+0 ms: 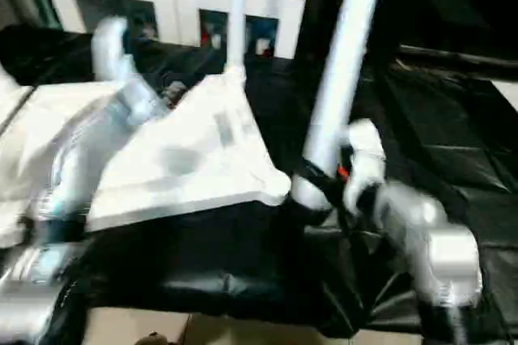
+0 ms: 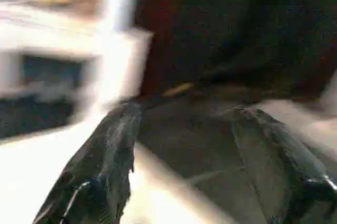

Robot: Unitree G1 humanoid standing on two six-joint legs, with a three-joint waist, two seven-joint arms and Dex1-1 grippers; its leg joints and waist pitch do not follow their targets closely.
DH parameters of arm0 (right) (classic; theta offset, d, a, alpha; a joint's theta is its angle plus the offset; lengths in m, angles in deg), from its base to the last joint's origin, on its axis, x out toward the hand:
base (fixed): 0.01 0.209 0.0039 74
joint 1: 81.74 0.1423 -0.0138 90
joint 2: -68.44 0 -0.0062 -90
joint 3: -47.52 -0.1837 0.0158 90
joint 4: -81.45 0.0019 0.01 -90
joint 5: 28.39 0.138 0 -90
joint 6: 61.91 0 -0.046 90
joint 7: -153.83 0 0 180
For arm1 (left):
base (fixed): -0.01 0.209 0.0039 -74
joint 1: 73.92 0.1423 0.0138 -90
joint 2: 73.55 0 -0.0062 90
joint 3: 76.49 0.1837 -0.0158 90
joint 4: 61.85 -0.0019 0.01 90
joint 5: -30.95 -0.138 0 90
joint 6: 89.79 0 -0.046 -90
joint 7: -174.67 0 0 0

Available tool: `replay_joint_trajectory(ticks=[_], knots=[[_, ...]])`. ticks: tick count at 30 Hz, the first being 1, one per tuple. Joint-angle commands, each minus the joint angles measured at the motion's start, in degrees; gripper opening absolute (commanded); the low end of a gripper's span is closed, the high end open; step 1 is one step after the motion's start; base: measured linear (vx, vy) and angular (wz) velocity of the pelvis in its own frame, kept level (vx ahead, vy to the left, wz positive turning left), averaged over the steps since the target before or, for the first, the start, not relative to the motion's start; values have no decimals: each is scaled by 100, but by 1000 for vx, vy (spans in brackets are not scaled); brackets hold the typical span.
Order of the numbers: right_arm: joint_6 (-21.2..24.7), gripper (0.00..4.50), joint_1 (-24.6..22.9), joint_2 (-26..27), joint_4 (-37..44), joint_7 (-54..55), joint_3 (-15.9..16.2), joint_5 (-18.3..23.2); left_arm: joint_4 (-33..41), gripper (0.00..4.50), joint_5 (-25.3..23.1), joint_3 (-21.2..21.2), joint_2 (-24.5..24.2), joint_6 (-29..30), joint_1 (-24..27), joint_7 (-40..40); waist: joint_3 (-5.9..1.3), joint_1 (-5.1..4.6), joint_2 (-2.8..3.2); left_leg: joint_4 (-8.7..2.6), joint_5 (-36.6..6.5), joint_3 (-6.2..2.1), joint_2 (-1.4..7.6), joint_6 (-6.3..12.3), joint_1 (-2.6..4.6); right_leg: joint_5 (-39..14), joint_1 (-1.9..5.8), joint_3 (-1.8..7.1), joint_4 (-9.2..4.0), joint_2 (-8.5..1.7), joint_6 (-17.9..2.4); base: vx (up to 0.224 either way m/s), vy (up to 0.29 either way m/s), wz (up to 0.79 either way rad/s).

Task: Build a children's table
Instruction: Pick table leg

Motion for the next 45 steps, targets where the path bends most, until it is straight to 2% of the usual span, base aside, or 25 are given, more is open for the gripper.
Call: replay_joint_trajectory(ticks=[1, 2, 3, 4, 5, 7, 9, 10, 13, 14, 16, 20, 23, 27, 29, 31, 33, 35, 37, 39, 41, 42, 43, 44, 45], knots=[[-706, 186, 27, 43, 275, 619, 128, -593, 202, 325, -416, 174, 110, -300, 114, 479, -468, -5, 26, -379, -791, 57, -39, -166, 11, -1051, 342, 166, -354, -148, -519, 0, 0, 0], [-706, 186, 27, 43, 275, 619, 128, -593, 202, 325, -416, 174, 110, -300, 114, 479, -462, -22, 16, -379, -776, 65, -50, -140, 5, -929, 342, 171, -352, -125, -574, 0, 0, 0], [-948, 186, -178, 430, 267, 885, -23, -486, 306, 325, -621, 143, 301, -669, 581, 849, -444, -14, 49, -388, -894, 71, -40, -81, 15, -902, 314, 180, -360, -128, -666, 0, 0, 0], [-928, 186, -339, 563, 325, 920, -72, -374, 376, 325, -770, 197, 379, -768, 826, 1049, -403, -36, 28, -408, -1211, 84, -47, -19, 10, -1206, 306, 172, -412, -130, -655, 0, 0, 0], [-906, 186, -467, 649, 376, 935, -99, -292, 430, 325, -890, 246, 437, -827, 1013, 1204, -414, -40, 34, -417, -1316, 70, -27, 14, 13, -1272, 320, 171, -411, -130, -633, 0, 0, 0], [-1011, 186, -693, 796, 490, 1033, -197, -254, 514, 325, -1055, 339, 515, -926, 1235, 1434, -378, -53, 30, -451, -1730, 65, -25, 50, 42, -1810, 280, 171, -491, -120, -475, 0, 0, 0], [-1122, 186, -967, 804, 551, 995, -177, -328, 618, 325, -1150, 525, 582, -1094, 1502, 1440, -366, -54, -32, -463, -1834, 60, -26, 52, 38, -2051, 266, 173, -524, -120, -366, 0, 0, 0], [-1172, 186, -1023, 815, 550, 972, -171, -336, 628, 325, -1206, 565, 605, -1171, 1560, 1467, -347, -64, -14, -473, -1958, 48, -26, 49, 29, -2257, 258, 172, -546, -130, -280, 0, 0, 0], [-1301, 186, -1135, 914, 557, 1051, -241, -265, 651, 325, -1278, 633, 693, -1401, 1760, 1514, -339, -101, -47, -470, -2035, 38, -42, 71, 13, -2528, 241, 159, -578, -138, -140, 0, 0, 0], [-1359, 186, -1192, 928, 569, 1053, -240, -269, 720, 325, -1338, 680, 729, -1378, 1870, 1588, -327, -132, -101, -464, -2058, 38, -48, 84, -1, -2717, 236, 148, -596, -143, -67, 0, 0, 0], [-1379, 186, -1214, 951, 579, 1047, -245, -251, 760, 325, -1401, 690, 734, -1367, 1924, 1664, -329, -175, -86, -456, -2074, 30, -53, 89, -12, -2891, 217, 150, -621, -139, 59, 0, 0, 0], [-1397, 186, -1153, 975, 585, 1095, -119, -298, 792, 325, -1373, 629, 720, -1427, 1884, 1728, -344, -223, -84, -459, -2093, 16, -56, 75, -13, -2766, 212, 140, -613, -123, 56, 0, 0, 0], [-1415, 186, -1191, 1024, 583, 1069, -104, -269, 807, 325, -1386, 684, 722, -1458, 1882, 1669, -364, -230, -79, -459, -1947, 20, -44, 110, -18, -2366, 230, 160, -567, -119, -69, 0, 0, 0], [-1435, 186, -1272, 1060, 632, 1099, -93, -270, 848, 325, -1349, 739, 773, -1366, 1921, 1672, -380, -220, 1, -457, -1761, 31, -30, 101, -9, -1660, 255, 184, -494, -109, -336, 0, 0, 0], [-1443, 186, -1293, 1056, 664, 1104, -76, -294, 818, 325, -1412, 807, 723, -1402, 1916, 1646, -383, -216, -17, -453, -1732, 41, -31, 115, -5, -1500, 265, 187, -487, -99, -400, 0, 0, 0], [-1437, 186, -1301, 1033, 708, 1103, -54, -314, 744, 325, -1440, 955, 671, -1460, 1883, 1471, -383, -207, -5, -455, -1707, 44, -33, 119, -2, -1485, 275, 191, -483, -103, -414, 0, 0, 0], [-1432, 186, -1288, 1000, 716, 1078, -58, -308, 677, 325, -979, 1043, 718, -1425, 1842, 872, -372, -205, -46, -456, -1731, 54, -41, 127, 0, -1659, 272, 193, -506, -113, -380, 0, 0, 0], [-1447, 186, -1270, 910, 672, 989, -66, -307, 783, 325, -264, 1308, 584, -1291, 1826, -381, -370, -188, -69, -460, -1780, 54, -37, 83, 8, -1890, 257, 200, -513, -132, -372, 0, 0, 0], [-1424, 186, -1262, 767, 621, 872, -84, -313, 848, 353, -18, 1703, 275, -1011, 1703, -1368, -365, -160, -36, -478, -1809, 53, -30, 70, 11, -1947, 237, 218, -506, -131, -370, 0, 0, 0], [-1365, 186, -1230, 643, 564, 762, -131, -273, 726, 360, -90, 1923, 109, -645, 1470, -1696, -367, -164, -77, -469, -1816, 67, -25, 60, 40, -1813, 230, 218, -481, -113, -381, 0, 0, 0], [-1278, 186, -1182, 435, 483, 549, -169, -216, 479, 381, -310, 2260, -90, -337, 1113, -2070, -353, -174, -66, -470, -1748, 69, -44, 67, 14, -1791, 268, 214, -477, -117, -380, 0, 0, 0], [-1270, 186, -1168, 319, 448, 456, -161, -245, 319, 395, -620, 2437, -170, -338, 943, -2058, -355, -173, -22, -472, -1737, 61, -48, 71, 17, -1914, 278, 213, -493, -126, -334, 0, 0, 0], [-1269, 186, -1160, 227, 423, 387, -149, -280, 199, 401, -866, 2575, -230, -338, 816, -2043, -364, -181, -56, -457, -1676, 68, -51, 73, 13, -1899, 283, 216, -503, -127, -299, 0, 0, 0], [-1279, 186, -1174, 108, 420, 326, -107, -369, 136, 401, -1048, 2750, -324, -208, 715, -2121, -369, -173, -12, -457, -1659, 60, -49, 60, 18, -1895, 290, 218, -491, -130, -289, 0, 0, 0], [-1286, 186, -1187, 16, 423, 284, -71, -442, 93, 401, -1144, 2887, -408, -90, 637, -2216, -371, -180, -34, -457, -1624, 66, -46, 65, 17, -1886, 297, 221, -499, -136, -297, 0, 0, 0]])
